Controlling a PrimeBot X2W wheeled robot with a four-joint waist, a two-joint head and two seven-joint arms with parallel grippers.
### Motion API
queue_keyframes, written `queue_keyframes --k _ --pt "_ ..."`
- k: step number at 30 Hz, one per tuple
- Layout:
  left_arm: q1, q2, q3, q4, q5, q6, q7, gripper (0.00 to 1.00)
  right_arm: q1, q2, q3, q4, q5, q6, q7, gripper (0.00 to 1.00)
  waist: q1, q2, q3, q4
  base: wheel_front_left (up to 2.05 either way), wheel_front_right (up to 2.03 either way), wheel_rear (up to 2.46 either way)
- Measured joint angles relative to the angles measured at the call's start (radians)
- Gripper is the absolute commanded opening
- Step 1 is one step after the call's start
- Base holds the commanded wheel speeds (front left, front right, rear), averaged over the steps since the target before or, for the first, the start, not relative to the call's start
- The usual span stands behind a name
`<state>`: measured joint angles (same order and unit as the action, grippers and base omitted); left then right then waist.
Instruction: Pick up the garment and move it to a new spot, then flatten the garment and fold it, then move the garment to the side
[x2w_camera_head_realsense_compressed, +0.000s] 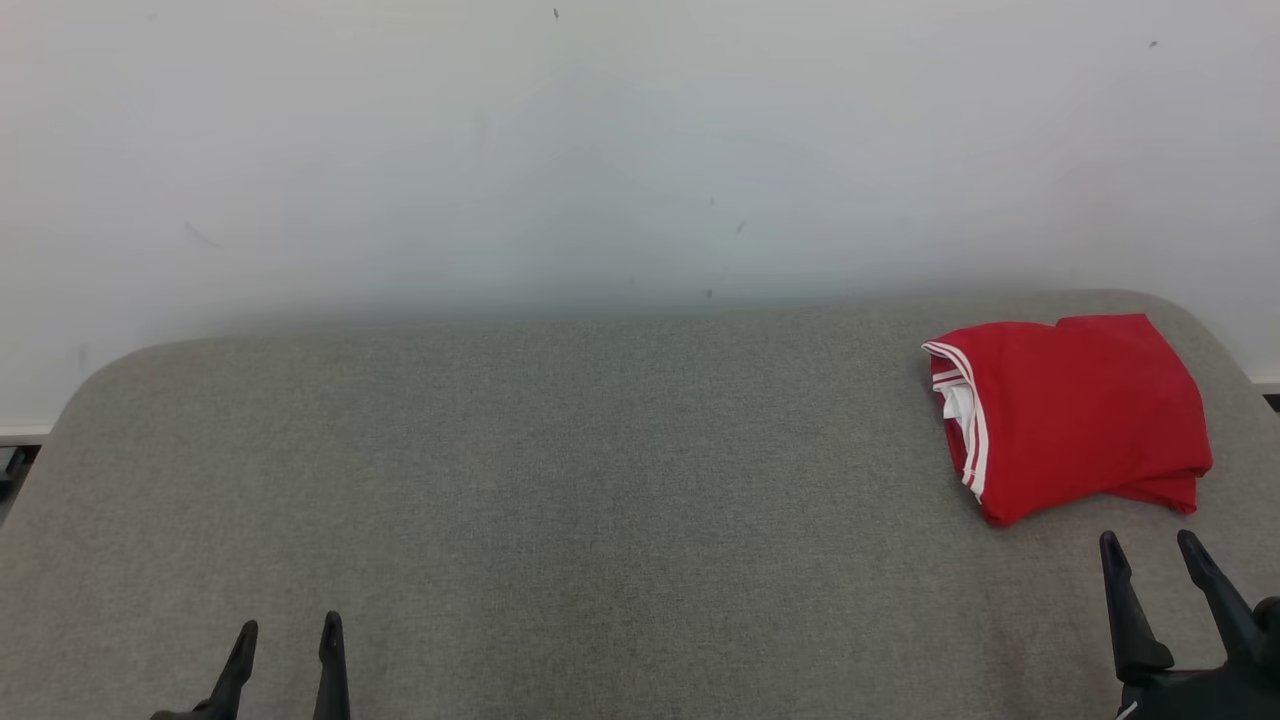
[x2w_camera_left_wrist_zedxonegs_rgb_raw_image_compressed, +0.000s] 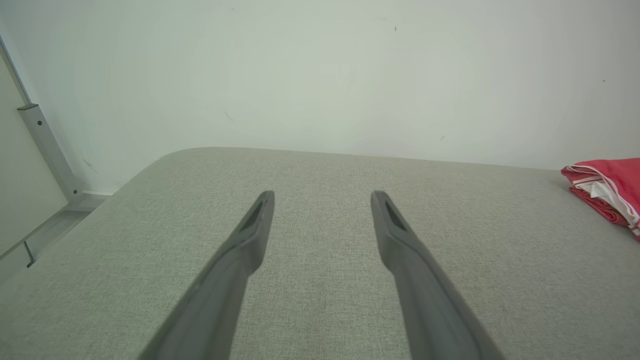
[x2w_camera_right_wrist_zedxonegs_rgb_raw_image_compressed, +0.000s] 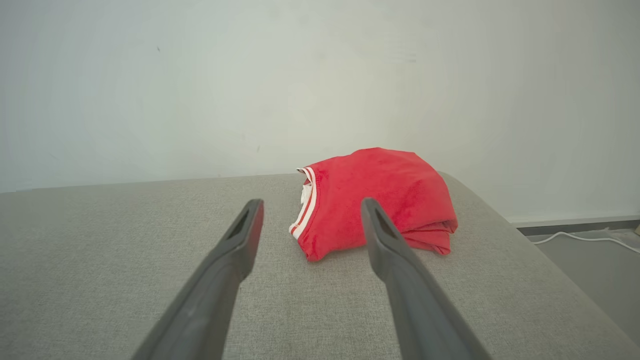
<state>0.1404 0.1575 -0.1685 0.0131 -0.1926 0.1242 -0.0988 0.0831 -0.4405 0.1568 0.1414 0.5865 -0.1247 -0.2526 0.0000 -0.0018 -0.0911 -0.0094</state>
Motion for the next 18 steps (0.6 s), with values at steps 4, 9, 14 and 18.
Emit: queue_keyframes --k 4,9,14,18 --pt "0.001 -0.003 0.004 -0.008 0.0 0.0 0.003 1.0 0.018 0.018 -0.022 -0.02 -0.021 0.0 0.0 1.0 0.0 0.0 0.002 0.003 0.0 0.0 0.0" --pt "0.001 -0.01 0.006 -0.022 0.001 0.0 0.015 1.0 0.024 0.032 -0.045 -0.048 -0.046 0.0 0.006 1.0 0.0001 0.0 0.004 0.005 0.0 0.0 0.0" --pt "0.001 -0.019 0.007 -0.028 0.007 0.0 0.02 1.0 0.035 0.04 -0.063 -0.066 -0.061 0.0 0.016 1.0 0.0001 0.0 0.005 0.008 0.0 0.0 0.0" --pt "0.002 -0.023 0.009 -0.033 0.008 0.0 0.026 1.0 0.035 0.049 -0.074 -0.082 -0.071 0.0 0.026 1.0 0.0001 0.0 0.006 0.01 0.0 0.0 0.0"
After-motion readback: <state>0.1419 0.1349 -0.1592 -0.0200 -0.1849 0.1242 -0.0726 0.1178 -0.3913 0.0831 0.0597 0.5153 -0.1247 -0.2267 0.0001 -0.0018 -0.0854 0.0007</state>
